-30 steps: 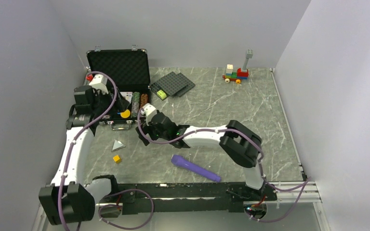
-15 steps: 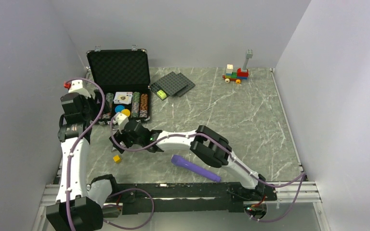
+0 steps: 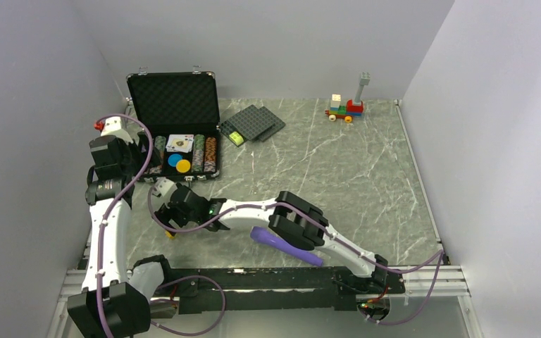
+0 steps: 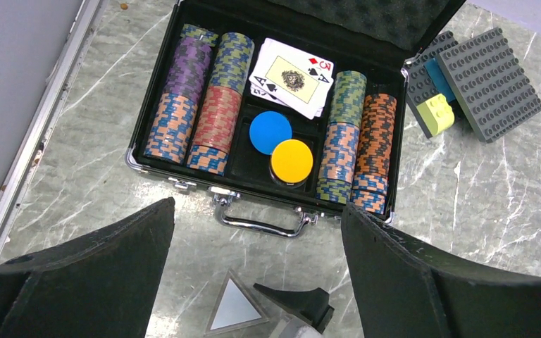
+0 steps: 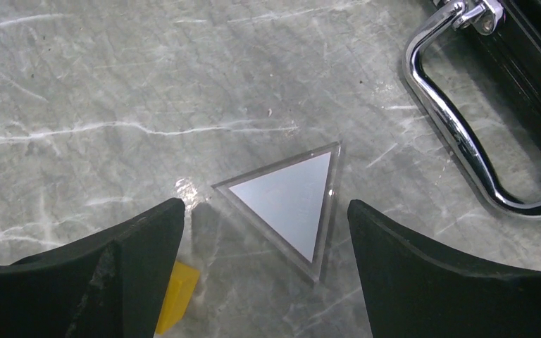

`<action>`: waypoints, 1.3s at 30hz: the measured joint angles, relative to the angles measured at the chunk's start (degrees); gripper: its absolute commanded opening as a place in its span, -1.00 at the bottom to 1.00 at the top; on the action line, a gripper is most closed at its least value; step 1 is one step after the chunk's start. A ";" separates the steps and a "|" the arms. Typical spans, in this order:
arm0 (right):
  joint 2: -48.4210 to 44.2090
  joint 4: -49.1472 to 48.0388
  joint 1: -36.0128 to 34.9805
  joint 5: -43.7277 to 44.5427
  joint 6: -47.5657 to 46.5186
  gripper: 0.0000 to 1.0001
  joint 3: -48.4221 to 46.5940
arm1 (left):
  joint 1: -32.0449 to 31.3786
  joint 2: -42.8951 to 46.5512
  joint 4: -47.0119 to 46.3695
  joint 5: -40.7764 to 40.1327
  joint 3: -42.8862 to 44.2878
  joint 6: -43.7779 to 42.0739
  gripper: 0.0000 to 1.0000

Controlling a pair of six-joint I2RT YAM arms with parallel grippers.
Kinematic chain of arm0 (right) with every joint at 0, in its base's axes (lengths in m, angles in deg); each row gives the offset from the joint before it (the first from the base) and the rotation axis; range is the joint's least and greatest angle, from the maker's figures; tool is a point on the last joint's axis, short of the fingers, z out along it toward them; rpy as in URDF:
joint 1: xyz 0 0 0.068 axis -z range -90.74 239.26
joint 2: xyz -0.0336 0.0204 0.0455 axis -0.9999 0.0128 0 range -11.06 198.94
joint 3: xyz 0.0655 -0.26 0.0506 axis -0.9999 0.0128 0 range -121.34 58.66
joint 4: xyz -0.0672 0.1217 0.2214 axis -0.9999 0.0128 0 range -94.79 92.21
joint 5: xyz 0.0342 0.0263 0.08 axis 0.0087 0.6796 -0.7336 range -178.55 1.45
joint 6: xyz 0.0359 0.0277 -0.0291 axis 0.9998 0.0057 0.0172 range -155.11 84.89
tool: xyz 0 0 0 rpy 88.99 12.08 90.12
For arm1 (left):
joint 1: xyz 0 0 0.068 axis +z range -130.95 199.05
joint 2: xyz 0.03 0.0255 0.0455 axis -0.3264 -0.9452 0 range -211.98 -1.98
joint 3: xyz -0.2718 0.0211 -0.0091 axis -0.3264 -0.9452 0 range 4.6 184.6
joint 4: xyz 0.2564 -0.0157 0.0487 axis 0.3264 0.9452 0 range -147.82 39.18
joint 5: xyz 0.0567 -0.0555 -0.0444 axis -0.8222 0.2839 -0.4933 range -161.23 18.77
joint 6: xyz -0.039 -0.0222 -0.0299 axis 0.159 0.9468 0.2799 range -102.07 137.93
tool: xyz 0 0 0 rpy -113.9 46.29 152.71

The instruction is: Pack up texas hold em set

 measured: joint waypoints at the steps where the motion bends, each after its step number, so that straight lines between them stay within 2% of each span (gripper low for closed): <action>1: 0.44 0.33 -0.09 0.28 -0.09 0.81 -0.66 | 0.02 -0.07 -0.02 0.02 0.00 0.02 0.84; 11: 4.04 2.08 -0.55 4.02 -1.31 0.76 -6.21 | 0.09 -0.07 -0.07 0.17 0.00 0.04 0.84; 18: 4.98 3.61 -0.55 5.81 -1.31 0.48 -8.13 | 0.09 -0.07 -0.24 0.66 0.00 0.02 0.84; 24: 4.61 3.48 -0.59 7.82 -1.05 0.33 -7.10 | 0.11 -0.07 -0.37 1.03 0.00 0.04 0.84; 32: -1.07 2.56 -0.59 10.84 1.11 0.18 1.97 | 0.11 -0.07 -0.39 1.18 0.00 0.09 0.83; 39: -12.31 -0.55 0.70 12.83 3.72 0.23 19.98 | 0.11 -0.15 -0.42 2.12 -0.02 0.98 0.83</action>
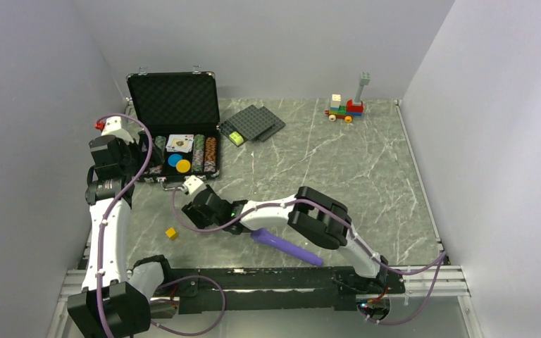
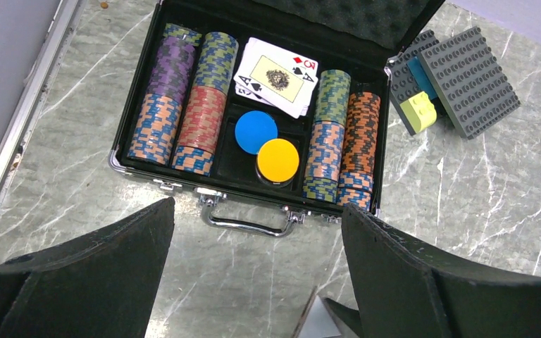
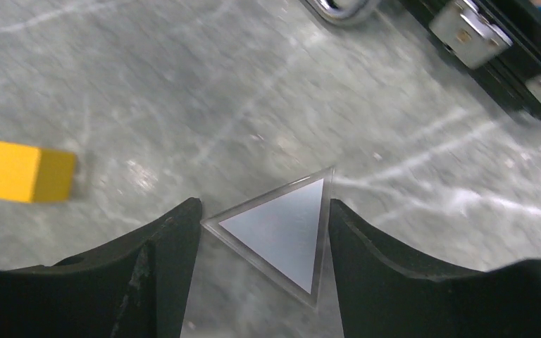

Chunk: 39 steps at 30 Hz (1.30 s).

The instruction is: Pack up texas hold em set

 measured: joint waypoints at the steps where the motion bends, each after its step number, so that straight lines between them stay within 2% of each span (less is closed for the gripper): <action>1: -1.20 -0.46 0.39 0.02 0.13 0.26 1.99 | -0.02 -0.02 0.00 0.13 0.00 0.04 0.83; 9: -4.57 -1.05 1.62 0.28 0.70 0.60 6.93 | 0.00 -0.11 0.00 0.79 0.00 0.15 0.83; 14: -4.68 -0.85 1.60 0.90 1.57 0.71 6.99 | 0.00 -0.79 -0.07 1.55 0.00 0.31 0.83; 35: -4.68 1.31 0.02 5.64 4.07 0.59 6.40 | 0.00 -0.92 -0.20 2.99 0.00 0.39 0.83; 39: -4.68 2.36 -0.52 6.27 4.00 0.42 5.95 | 0.00 -0.92 -0.20 2.99 0.00 0.39 0.83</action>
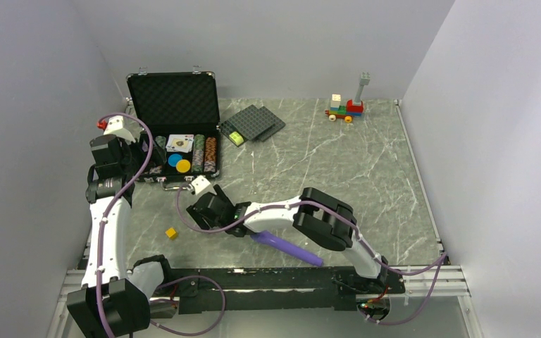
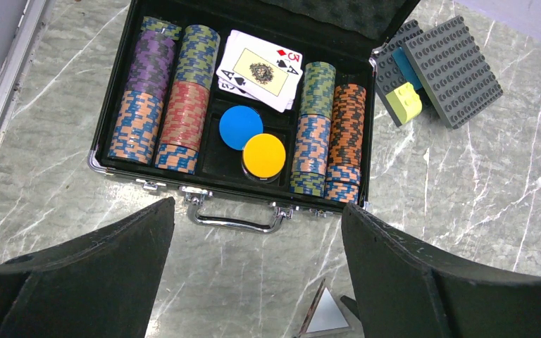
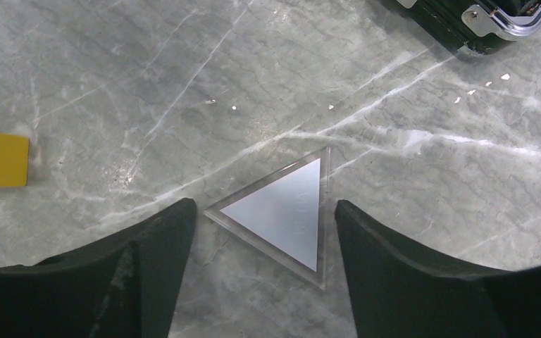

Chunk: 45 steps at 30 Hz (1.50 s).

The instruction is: Pack up texas hold em set

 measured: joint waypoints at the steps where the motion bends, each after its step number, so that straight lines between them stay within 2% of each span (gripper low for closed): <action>1: 0.00 0.20 -0.13 0.15 -0.04 0.36 -0.09 | 0.00 0.00 0.00 0.00 0.00 0.00 0.83; 7: 0.00 0.87 -0.50 1.05 -0.02 0.03 -0.31 | 0.00 -0.11 -0.02 0.46 0.00 0.00 0.82; 11: -0.39 -0.04 -0.50 1.25 -0.13 -0.09 0.57 | -0.02 -1.25 -0.48 2.45 -0.15 0.66 0.78; 15: -4.22 -3.04 -0.50 1.51 -0.98 -0.12 7.10 | -0.85 -3.76 -1.70 7.10 -1.27 1.88 0.74; 19: -9.55 -6.62 -0.44 2.03 -2.49 -0.14 15.10 | -4.26 -8.61 -1.62 12.98 -1.38 1.99 0.71; 28: -21.75 -22.14 -0.11 4.33 -6.73 -0.18 29.64 | -13.00 -18.53 -2.62 31.12 -1.38 2.14 0.55; 32: -25.11 -26.21 -0.11 5.81 -8.07 -0.19 32.65 | -15.85 -22.03 -4.15 38.64 -1.38 3.17 0.36; 35: -26.97 -27.91 -0.11 6.95 -9.01 -0.19 33.42 | -18.62 -24.02 -4.79 42.82 -1.38 3.32 0.29; 45: -31.58 -30.05 -0.11 9.97 -11.52 -0.21 34.91 | -23.39 -26.18 -4.61 49.51 -1.09 2.82 0.11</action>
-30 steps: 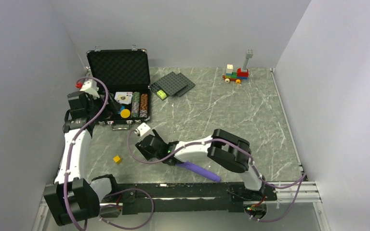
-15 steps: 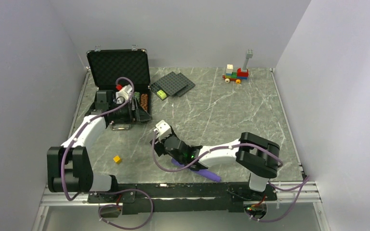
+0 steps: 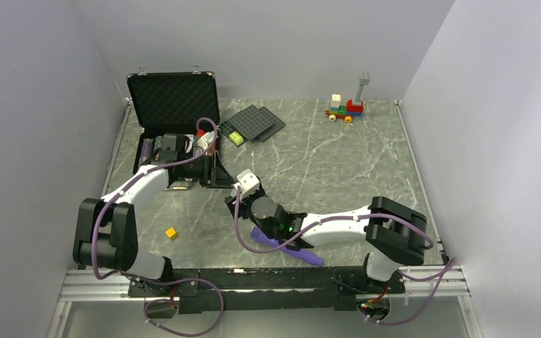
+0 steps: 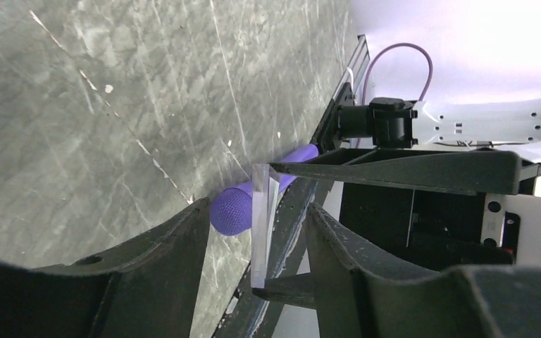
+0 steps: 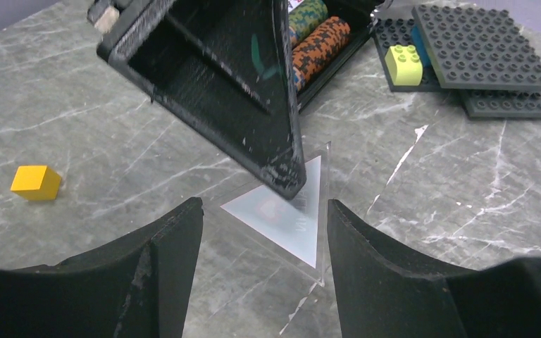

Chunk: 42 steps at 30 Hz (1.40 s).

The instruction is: Pack up texas hold em set

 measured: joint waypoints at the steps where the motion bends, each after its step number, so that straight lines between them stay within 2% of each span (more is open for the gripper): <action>1: -0.17 -0.22 0.00 0.22 -0.22 -0.21 0.00 | -0.35 -0.31 0.11 0.39 0.07 -0.13 0.09; 5: -0.35 -0.57 0.00 0.76 -0.74 -0.21 0.00 | -1.70 -0.98 0.96 1.11 0.33 -0.85 -0.04; 13: -0.35 -0.59 0.00 1.44 -1.20 -0.20 0.02 | -2.80 -1.70 1.84 1.88 0.92 -2.08 -0.71; 17: -0.35 -0.57 0.00 1.62 -1.36 -0.10 0.02 | -2.75 -2.19 1.88 2.05 1.03 -2.78 -1.00; 20: -0.35 -0.57 0.00 1.60 -1.38 0.14 0.02 | -2.80 -2.19 1.86 2.14 1.25 -3.28 -1.00; 23: -0.35 -0.61 0.00 1.38 -1.46 0.77 0.02 | -2.80 -2.19 1.88 1.36 1.33 -3.28 -1.00; 24: -0.35 -0.70 -0.02 1.40 -1.60 0.87 0.02 | -2.86 -2.19 2.12 1.07 1.44 -3.34 -1.00; 26: -0.35 -0.74 0.00 1.20 -1.99 0.98 0.02 | -2.86 -2.03 2.73 -0.24 1.77 -3.48 -1.00; 28: -0.35 -0.68 0.00 1.07 -2.45 0.99 0.02 | -2.21 -1.62 2.71 -1.51 2.01 -3.48 -1.00; 32: -0.35 -0.85 0.04 0.66 -2.82 0.99 0.02 | 3.65 0.48 2.32 -4.35 2.49 -3.19 -1.00; 38: -1.44 -1.03 0.28 -0.57 -2.99 0.99 0.20 | 21.29 2.19 -4.15 -9.44 2.97 1.42 -1.00; 42: -2.10 -1.05 0.70 -1.46 -2.86 0.99 0.28 | 29.09 0.87 -9.20 -12.26 3.10 5.84 -1.00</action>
